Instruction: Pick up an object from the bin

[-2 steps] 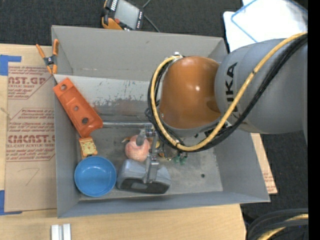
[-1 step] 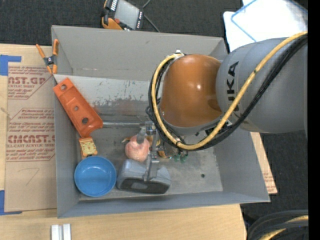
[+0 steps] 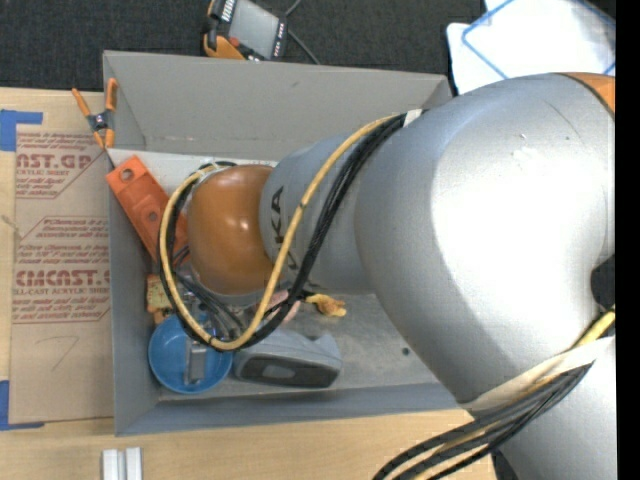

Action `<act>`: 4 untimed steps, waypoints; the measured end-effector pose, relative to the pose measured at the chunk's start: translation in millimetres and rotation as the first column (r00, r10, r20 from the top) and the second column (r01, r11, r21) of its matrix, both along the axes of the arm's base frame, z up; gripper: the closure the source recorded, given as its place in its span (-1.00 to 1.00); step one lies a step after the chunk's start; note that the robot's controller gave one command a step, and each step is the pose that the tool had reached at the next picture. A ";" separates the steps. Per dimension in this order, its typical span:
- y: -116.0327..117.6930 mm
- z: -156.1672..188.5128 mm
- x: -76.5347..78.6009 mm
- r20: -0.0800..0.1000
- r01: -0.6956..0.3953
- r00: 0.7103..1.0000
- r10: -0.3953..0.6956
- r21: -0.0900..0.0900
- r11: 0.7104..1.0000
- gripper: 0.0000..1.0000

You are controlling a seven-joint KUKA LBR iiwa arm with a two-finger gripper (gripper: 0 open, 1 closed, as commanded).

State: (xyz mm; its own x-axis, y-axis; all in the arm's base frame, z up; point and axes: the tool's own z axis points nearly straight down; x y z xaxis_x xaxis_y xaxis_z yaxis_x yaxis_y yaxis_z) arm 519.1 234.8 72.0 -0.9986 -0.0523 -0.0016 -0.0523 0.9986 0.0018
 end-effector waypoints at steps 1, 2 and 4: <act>11.1 56.0 -8.3 0.015 -0.178 0.984 0.178 -0.001 0.984 -1.00; 2.7 -1.7 -2.0 0.004 -0.012 1.000 0.012 0.001 1.000 -1.00; 5.2 5.9 4.8 0.028 -0.023 0.999 0.022 0.010 1.000 1.00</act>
Offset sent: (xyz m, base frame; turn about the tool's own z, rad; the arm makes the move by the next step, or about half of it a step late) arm -0.0036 0.0012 -0.0032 -0.0119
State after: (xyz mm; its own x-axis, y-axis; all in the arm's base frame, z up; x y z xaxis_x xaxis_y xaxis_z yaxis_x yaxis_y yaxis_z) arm 523.9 240.0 77.9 -0.9968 -0.0745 -0.0296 -0.0749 0.9971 0.0103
